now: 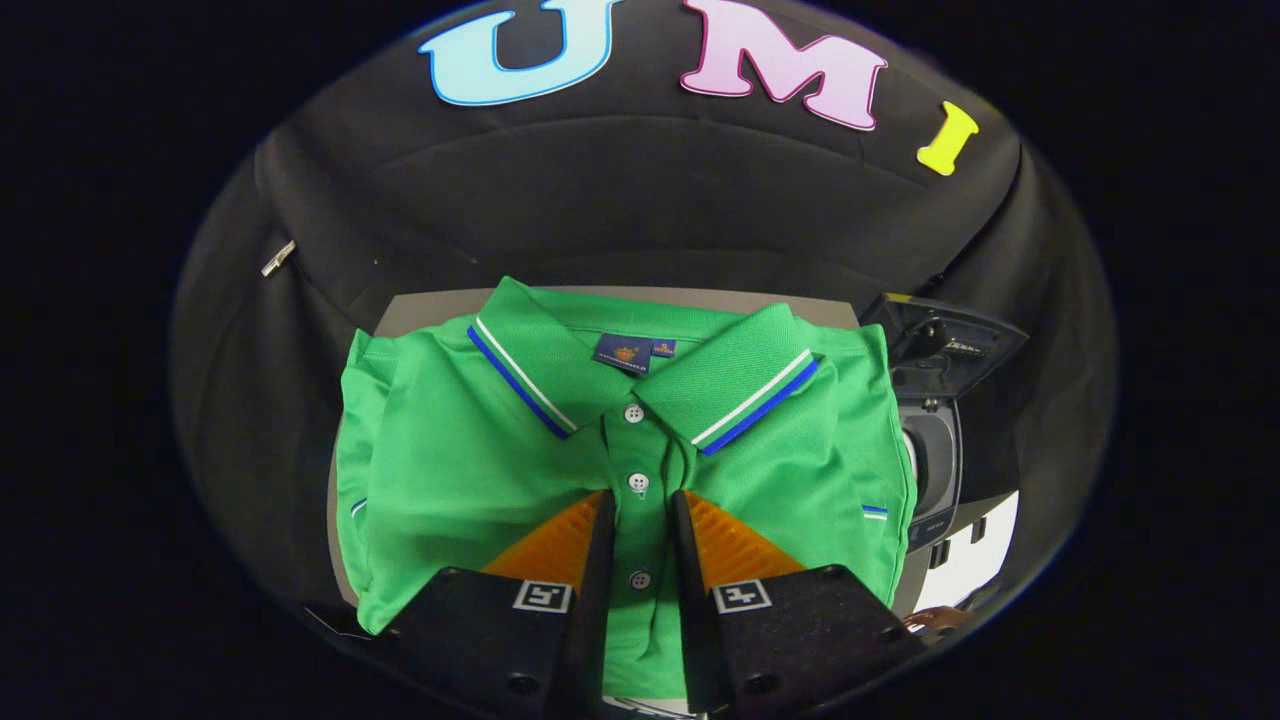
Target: Put the clothes into the washing machine and then close the washing machine lid.
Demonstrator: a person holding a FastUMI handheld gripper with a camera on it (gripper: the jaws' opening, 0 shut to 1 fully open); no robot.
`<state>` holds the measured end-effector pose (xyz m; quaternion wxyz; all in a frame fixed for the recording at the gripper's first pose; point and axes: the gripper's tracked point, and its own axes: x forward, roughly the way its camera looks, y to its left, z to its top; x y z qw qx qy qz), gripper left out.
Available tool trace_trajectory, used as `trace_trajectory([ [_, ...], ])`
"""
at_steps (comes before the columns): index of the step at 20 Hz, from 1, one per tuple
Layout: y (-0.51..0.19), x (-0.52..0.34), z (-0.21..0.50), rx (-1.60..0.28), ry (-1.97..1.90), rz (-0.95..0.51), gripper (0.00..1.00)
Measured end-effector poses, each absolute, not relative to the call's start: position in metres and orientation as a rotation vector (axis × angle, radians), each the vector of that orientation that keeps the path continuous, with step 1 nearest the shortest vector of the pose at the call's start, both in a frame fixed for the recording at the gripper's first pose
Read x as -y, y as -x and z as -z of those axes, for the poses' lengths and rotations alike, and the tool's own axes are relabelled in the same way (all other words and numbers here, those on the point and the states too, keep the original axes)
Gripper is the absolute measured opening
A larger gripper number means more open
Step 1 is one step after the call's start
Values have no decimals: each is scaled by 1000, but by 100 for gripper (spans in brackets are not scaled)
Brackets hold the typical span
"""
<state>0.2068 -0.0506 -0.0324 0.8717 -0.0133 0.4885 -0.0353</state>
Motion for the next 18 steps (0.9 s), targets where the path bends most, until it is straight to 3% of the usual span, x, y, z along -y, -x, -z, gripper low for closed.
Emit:
trace_trajectory([
  [6,-210,55,30,-945,49,60,37],
  [8,-213,53,24,-901,105,14,8],
  [13,-212,52,27,-856,239,25,8],
  [18,-209,50,18,-783,753,90,8],
])
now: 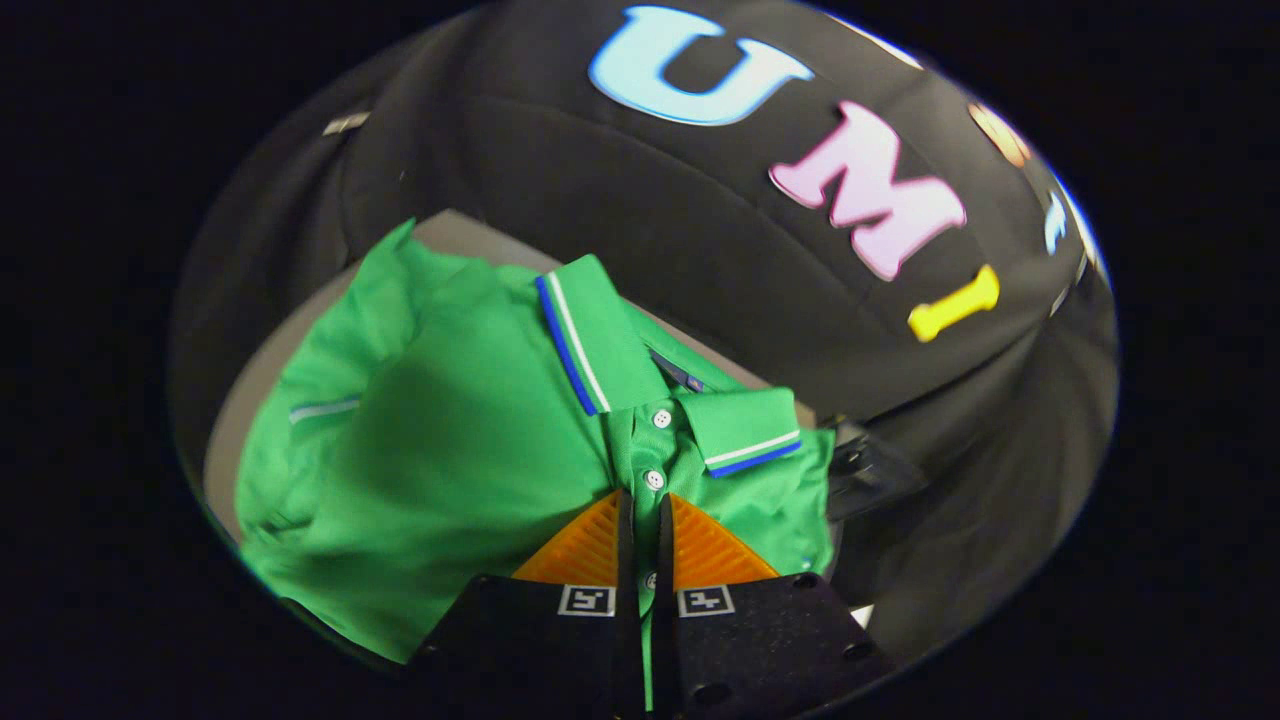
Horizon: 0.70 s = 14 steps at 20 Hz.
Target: Put the clothes into the washing machine and then close the washing machine lid.
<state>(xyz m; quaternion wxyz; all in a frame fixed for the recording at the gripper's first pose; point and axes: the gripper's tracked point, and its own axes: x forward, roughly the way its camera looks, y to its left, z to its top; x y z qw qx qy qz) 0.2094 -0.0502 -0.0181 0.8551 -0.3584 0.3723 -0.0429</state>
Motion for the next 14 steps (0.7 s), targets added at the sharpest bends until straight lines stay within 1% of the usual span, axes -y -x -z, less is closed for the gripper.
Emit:
trace_trajectory([
  [2,-199,46,21,-769,795,112,8],
  [7,-205,43,26,-780,584,85,8],
  [14,-206,41,16,-659,508,86,8],
])
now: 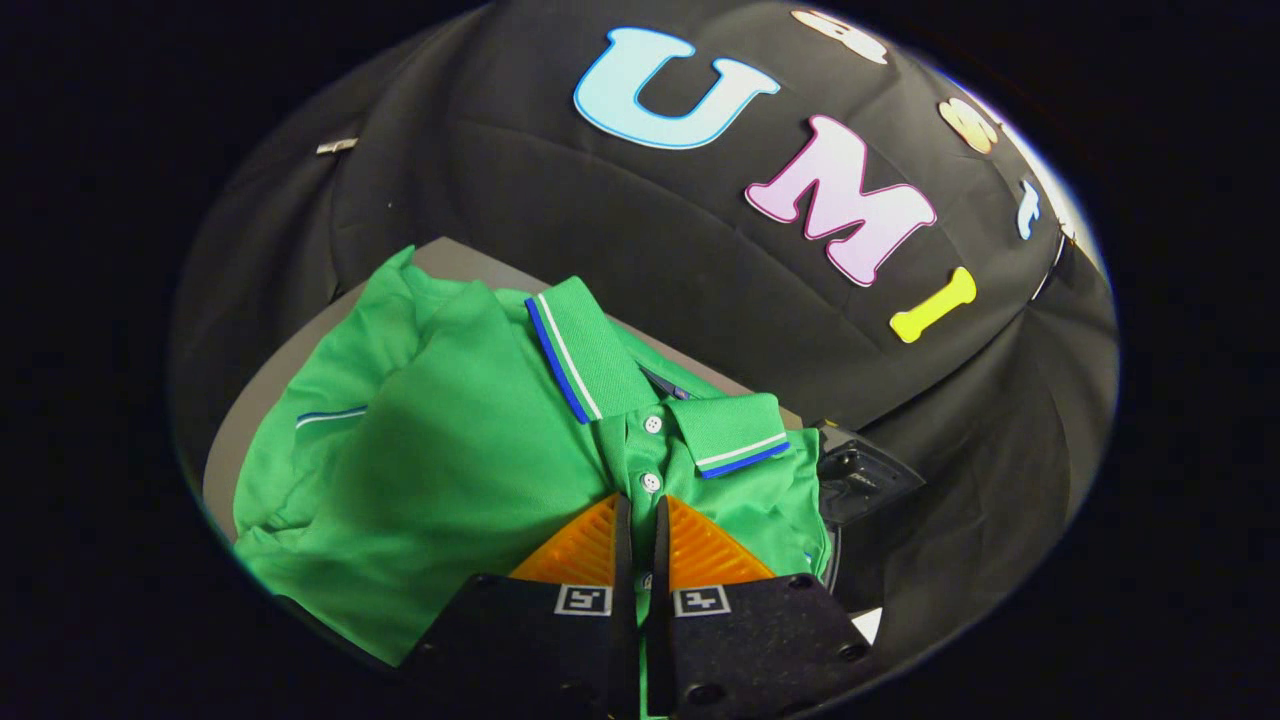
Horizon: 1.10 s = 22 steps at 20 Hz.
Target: Put the clothes into the washing machine and then close the washing machine lid.
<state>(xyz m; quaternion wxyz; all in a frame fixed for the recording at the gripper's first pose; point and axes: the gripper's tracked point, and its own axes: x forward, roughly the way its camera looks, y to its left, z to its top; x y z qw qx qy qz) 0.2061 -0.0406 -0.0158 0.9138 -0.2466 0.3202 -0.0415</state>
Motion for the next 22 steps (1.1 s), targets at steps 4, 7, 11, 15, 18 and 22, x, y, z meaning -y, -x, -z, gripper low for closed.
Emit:
trace_trajectory([
  [4,-203,43,-11,-581,455,72,8],
  [7,-203,50,-38,-504,397,65,8],
  [11,-197,71,-67,-438,366,36,8],
  [15,-190,105,-93,-391,359,-2,8],
  [18,-185,141,-117,-356,351,-20,8],
  [22,-184,198,-141,-317,370,-9,8],
])
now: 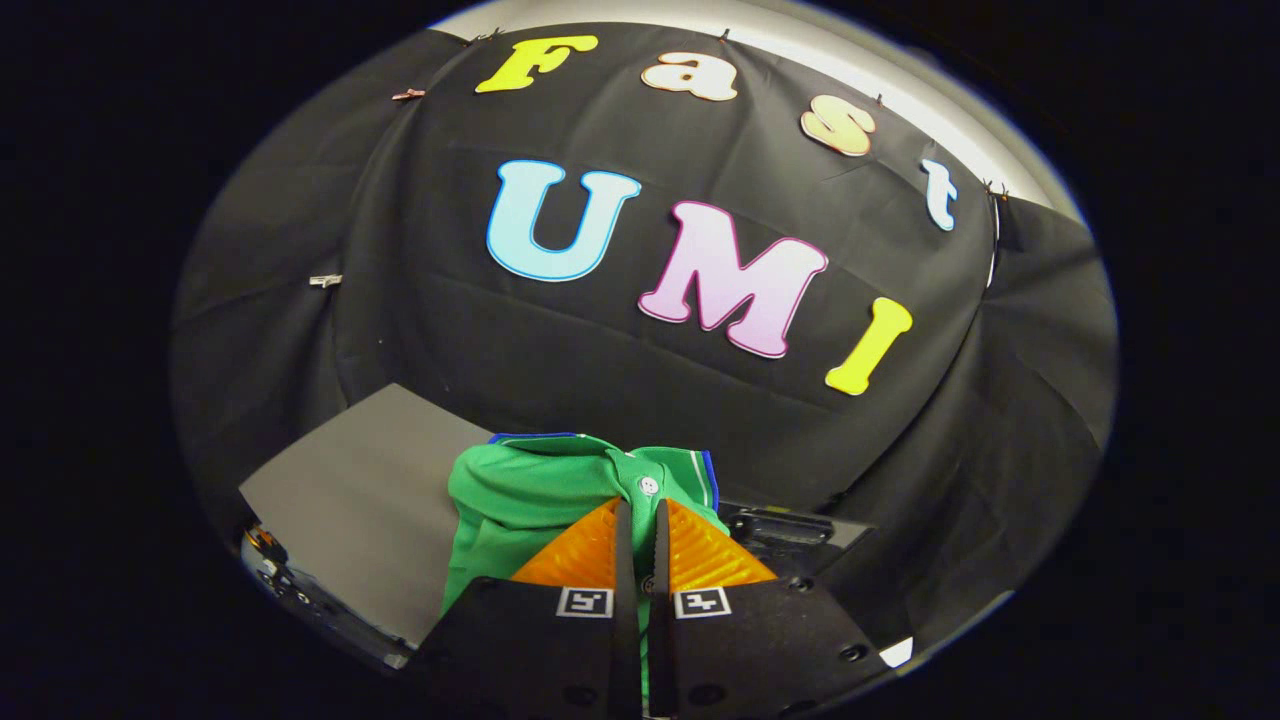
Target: Put the clothes into the washing machine and then close the washing machine lid.
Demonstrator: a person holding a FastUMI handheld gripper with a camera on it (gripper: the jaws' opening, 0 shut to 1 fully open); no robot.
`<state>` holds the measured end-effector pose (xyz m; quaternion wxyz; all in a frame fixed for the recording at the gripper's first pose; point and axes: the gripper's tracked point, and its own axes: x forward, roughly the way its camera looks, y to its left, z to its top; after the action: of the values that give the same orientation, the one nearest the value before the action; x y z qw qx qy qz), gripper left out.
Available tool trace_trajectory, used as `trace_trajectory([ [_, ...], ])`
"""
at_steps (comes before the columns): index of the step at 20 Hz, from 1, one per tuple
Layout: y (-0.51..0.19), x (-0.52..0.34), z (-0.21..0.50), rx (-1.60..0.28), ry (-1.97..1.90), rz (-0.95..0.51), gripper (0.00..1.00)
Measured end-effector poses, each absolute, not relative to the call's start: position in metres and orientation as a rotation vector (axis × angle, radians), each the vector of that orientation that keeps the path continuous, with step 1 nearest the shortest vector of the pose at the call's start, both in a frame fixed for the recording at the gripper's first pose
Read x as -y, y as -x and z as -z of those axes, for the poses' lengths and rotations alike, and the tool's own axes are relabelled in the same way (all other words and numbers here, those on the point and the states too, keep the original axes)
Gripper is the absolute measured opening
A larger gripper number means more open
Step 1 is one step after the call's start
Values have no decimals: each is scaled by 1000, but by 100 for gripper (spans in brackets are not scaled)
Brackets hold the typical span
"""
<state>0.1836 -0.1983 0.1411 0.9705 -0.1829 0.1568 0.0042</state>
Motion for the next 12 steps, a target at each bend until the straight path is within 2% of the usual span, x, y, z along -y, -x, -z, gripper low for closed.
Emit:
trace_trajectory([
  [6,-193,276,-144,-307,335,22,8],
  [12,-208,349,-99,-343,350,58,8],
])
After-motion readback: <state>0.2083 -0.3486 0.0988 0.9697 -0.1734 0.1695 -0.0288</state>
